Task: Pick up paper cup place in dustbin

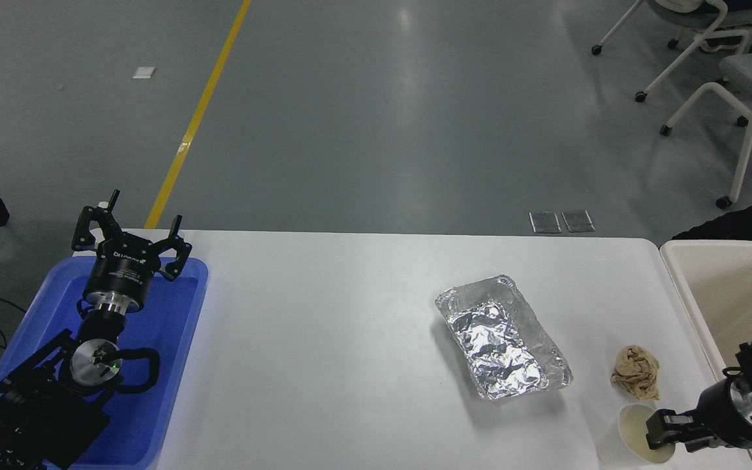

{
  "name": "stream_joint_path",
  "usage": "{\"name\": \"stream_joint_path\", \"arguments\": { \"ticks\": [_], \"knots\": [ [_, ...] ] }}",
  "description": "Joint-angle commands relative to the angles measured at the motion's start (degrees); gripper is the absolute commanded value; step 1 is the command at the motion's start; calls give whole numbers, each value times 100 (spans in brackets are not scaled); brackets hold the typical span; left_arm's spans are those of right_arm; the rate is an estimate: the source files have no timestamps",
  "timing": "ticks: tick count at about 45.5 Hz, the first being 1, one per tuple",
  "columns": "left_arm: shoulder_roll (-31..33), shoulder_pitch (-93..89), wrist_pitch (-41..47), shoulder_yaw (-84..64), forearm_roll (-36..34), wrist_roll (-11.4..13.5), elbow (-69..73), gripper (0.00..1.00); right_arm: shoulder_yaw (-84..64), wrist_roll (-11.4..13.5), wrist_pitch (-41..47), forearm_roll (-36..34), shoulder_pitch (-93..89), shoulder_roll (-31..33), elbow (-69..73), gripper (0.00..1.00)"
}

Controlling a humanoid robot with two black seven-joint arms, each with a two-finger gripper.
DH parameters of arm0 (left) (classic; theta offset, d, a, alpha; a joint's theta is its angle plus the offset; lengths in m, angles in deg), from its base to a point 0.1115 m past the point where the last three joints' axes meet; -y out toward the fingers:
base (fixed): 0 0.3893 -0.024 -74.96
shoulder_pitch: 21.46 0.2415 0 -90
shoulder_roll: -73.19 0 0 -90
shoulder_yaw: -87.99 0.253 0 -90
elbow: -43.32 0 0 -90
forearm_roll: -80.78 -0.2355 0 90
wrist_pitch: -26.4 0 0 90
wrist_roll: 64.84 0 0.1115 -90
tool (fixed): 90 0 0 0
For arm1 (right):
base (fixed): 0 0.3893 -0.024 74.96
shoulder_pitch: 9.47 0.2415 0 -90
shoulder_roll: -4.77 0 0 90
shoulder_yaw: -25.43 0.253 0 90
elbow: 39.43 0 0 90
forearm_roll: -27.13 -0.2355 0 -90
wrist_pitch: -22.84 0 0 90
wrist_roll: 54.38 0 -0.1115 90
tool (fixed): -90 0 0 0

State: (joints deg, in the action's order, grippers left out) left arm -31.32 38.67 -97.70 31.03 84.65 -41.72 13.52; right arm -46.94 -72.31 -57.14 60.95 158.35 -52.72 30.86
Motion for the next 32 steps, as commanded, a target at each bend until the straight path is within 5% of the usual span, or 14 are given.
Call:
{"name": "stream_joint_path", "arguments": {
  "ticks": [1,18,32],
  "knots": [
    [0,-1,-9,0,-1,8,1,100,3,-61,-114,204,101,45,20,0],
    [0,-1,-18,0,-1,-1,1,100,-286,-148,26,213,1304,669,415,0],
    [0,-1,-18,0,-1,-1,1,100,-559,-280,1247,160,3581,968,635,0]
  ]
}}
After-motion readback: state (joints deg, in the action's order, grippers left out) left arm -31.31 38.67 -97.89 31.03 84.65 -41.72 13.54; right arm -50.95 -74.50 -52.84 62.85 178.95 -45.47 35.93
